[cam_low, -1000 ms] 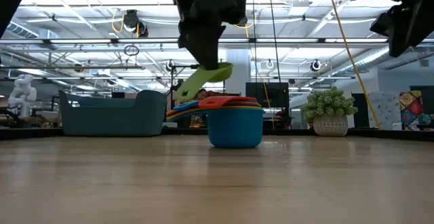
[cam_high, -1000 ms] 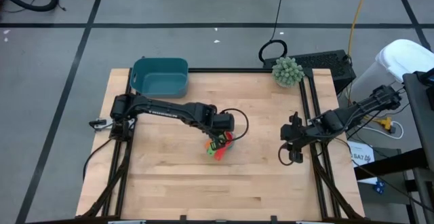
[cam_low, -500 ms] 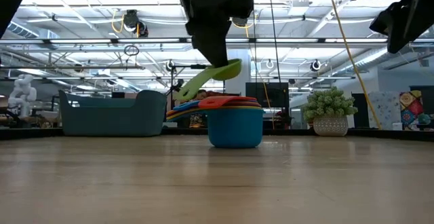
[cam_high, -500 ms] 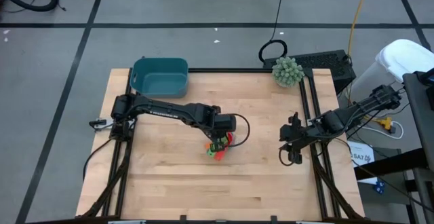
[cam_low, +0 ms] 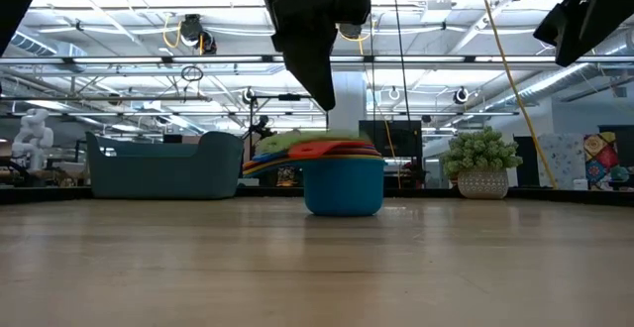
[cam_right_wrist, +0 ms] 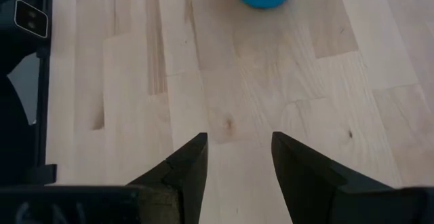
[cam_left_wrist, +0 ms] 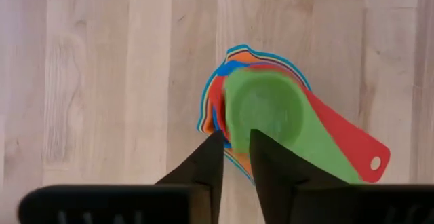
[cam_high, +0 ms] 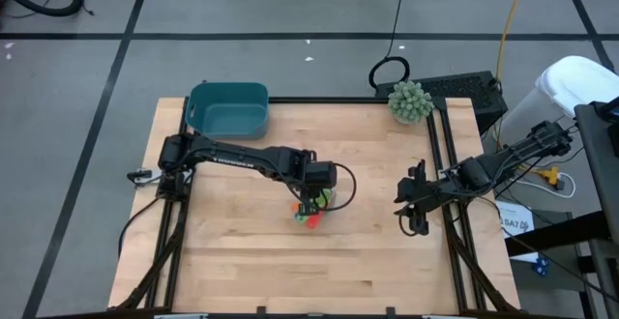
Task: Nest measuring cups in basket
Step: Stack the green measuring cup on top of the red measuring cup, then adjust the stacked measuring cups
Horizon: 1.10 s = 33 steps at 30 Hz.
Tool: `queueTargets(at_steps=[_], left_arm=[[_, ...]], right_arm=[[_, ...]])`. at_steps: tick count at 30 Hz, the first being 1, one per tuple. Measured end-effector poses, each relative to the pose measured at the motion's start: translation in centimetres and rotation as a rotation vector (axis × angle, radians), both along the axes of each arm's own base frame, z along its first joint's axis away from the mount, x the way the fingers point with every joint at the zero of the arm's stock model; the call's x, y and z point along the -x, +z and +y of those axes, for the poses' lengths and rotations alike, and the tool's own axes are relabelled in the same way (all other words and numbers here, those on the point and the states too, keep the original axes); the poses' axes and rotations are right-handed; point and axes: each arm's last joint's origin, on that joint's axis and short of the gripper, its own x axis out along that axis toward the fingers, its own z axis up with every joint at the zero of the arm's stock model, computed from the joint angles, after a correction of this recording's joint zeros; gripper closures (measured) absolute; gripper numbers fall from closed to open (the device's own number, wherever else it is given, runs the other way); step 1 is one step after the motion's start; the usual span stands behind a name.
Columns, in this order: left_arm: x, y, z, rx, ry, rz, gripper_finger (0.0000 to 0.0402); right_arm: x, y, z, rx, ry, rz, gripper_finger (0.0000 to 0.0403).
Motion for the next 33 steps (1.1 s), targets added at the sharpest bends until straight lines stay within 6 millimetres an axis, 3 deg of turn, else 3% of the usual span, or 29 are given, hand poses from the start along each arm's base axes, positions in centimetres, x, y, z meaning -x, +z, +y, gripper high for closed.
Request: queueTargets(at_steps=[9,13,20,23,27,33], left_arm=[[0.0,0.0,0.0,0.016,0.038,-0.004,0.0286],[-0.5,1.6,-0.6,0.100,0.064,-0.056,0.0271],[-1.0,4.2,-4.6,0.178,0.069,-0.188,0.0237],[-0.6,4.3,-6.5,0.168,0.053,-0.194,0.0214],[-0.3,4.4,-8.5,0.195,0.036,-0.207,0.0174],[-1.6,5.7,-10.4,0.266,-0.003,-0.434,0.0127]], right_arm=[[0.0,0.0,0.0,0.003,0.005,0.000,0.0245],[0.0,0.0,0.0,0.013,0.018,-0.001,0.0245],[0.6,-0.4,-0.3,0.052,0.024,0.065,0.0245],[1.1,-0.8,-0.5,0.084,0.025,0.135,0.0245],[1.4,-2.5,-0.5,0.065,0.054,0.187,0.0245],[0.4,-5.0,0.2,-0.010,0.180,0.079,0.0245]])
